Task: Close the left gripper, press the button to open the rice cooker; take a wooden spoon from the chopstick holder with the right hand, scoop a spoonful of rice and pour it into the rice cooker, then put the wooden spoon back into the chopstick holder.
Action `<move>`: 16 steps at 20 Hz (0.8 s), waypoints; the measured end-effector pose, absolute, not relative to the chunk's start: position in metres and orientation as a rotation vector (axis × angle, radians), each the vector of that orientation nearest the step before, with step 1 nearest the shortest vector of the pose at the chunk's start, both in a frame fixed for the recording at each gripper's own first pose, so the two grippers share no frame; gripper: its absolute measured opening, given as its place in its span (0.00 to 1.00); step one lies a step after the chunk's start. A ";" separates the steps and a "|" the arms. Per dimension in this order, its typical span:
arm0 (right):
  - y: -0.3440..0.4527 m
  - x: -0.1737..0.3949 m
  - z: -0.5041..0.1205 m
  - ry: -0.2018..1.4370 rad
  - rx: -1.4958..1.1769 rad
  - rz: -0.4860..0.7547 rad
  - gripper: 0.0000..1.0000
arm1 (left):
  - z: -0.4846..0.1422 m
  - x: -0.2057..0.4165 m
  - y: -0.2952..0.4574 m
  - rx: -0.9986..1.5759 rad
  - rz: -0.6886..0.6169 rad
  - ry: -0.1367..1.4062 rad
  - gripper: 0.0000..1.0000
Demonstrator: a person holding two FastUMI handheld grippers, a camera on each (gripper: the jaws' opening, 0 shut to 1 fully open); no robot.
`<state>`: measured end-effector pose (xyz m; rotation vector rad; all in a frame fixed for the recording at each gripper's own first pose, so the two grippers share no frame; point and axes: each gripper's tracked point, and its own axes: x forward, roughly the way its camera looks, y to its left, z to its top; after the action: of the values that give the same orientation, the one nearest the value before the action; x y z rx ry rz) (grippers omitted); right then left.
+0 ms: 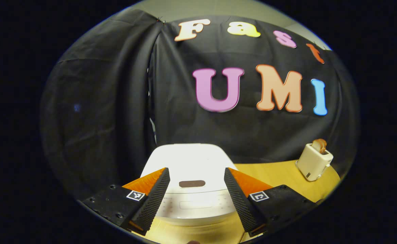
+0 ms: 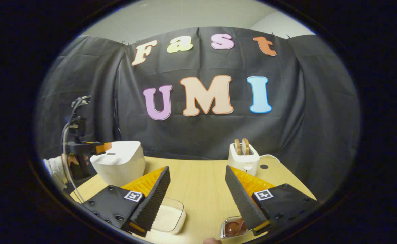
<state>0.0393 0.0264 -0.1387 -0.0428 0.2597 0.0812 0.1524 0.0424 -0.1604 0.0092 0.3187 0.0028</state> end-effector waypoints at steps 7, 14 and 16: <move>0.024 0.052 -0.118 0.192 -0.017 0.083 1.00 | -0.101 0.083 0.013 0.023 -0.032 0.188 0.95; 0.039 0.059 -0.104 0.132 -0.003 0.112 1.00 | -0.079 0.036 -0.007 0.042 -0.031 0.154 0.94; 0.040 0.061 -0.104 0.132 -0.002 0.110 1.00 | -0.076 0.036 -0.018 0.026 -0.047 0.154 0.94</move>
<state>0.0613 0.0405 -0.1036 -0.0015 0.1324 0.1102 0.0357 -0.0176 -0.0756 0.0259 0.1543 -0.0474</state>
